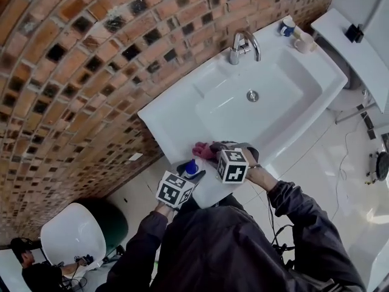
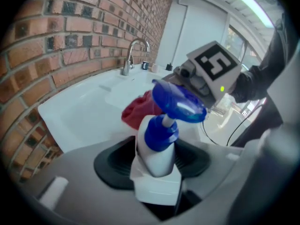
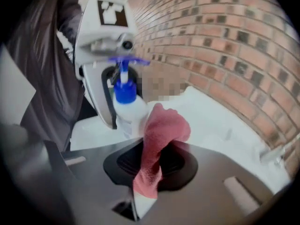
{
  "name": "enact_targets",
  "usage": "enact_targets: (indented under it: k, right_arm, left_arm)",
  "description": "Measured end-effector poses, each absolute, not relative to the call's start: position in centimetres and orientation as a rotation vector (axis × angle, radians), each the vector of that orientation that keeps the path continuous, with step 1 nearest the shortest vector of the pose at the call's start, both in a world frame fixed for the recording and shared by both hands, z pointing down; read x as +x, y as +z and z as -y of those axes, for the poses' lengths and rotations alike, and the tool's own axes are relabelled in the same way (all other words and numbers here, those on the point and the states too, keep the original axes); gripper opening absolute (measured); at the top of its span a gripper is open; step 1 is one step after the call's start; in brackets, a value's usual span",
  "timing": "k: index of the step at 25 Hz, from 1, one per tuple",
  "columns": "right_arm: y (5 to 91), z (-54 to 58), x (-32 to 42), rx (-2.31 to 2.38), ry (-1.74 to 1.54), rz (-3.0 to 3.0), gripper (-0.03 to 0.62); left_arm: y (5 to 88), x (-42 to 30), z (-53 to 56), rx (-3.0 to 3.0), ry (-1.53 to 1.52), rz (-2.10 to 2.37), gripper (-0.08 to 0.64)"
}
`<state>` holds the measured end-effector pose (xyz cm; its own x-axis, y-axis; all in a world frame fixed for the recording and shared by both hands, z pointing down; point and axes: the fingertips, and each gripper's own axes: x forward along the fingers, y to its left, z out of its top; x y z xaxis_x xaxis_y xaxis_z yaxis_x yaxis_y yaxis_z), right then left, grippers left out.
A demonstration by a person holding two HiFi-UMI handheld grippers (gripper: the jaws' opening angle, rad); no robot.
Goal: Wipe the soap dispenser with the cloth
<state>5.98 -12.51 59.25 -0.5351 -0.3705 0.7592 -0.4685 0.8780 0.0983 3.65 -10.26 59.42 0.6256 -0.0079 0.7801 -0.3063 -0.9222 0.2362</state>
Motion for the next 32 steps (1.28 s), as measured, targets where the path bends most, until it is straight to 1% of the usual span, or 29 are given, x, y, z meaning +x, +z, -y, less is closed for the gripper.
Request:
enact_targets:
  k: [3, 6, 9, 13, 16, 19, 24, 28, 32]
  right_arm:
    - [54.4, 12.1, 7.2, 0.846, 0.378, 2.350, 0.064]
    - [50.4, 10.4, 7.5, 0.972, 0.536, 2.489, 0.064]
    - [48.5, 7.7, 6.9, 1.001, 0.576, 2.543, 0.064]
    - [48.2, 4.4, 5.6, 0.983, 0.596, 2.573, 0.064]
    - [48.5, 2.9, 4.8, 0.972, 0.594, 2.581, 0.063]
    - [48.5, 2.3, 4.6, 0.988, 0.596, 2.555, 0.060]
    - [48.3, 2.3, 4.2, 0.999, 0.615, 2.543, 0.060]
    - [48.1, 1.9, 3.6, 0.995, 0.618, 2.548, 0.060]
    - [48.3, 1.3, 3.3, 0.989, 0.635, 2.542, 0.060]
  left_arm:
    - [58.3, 3.0, 10.3, 2.536, 1.173, 0.282, 0.247]
    - [56.5, 2.1, 10.1, 2.551, 1.090, 0.345, 0.247]
    - [54.6, 0.6, 9.3, 2.544, 0.975, 0.455, 0.247]
    - [52.3, -1.2, 7.6, 2.560, 0.844, 0.598, 0.243]
    - [51.7, -1.5, 5.8, 2.604, 0.826, 0.614, 0.186]
    - [51.3, -1.3, 4.7, 2.637, 0.826, 0.593, 0.099]
    - [50.7, -0.6, 4.3, 2.657, 0.809, 0.551, 0.028]
    - [50.9, -0.5, 3.5, 2.653, 0.815, 0.529, 0.006]
    - [51.0, -0.1, 3.3, 2.666, 0.827, 0.504, 0.003]
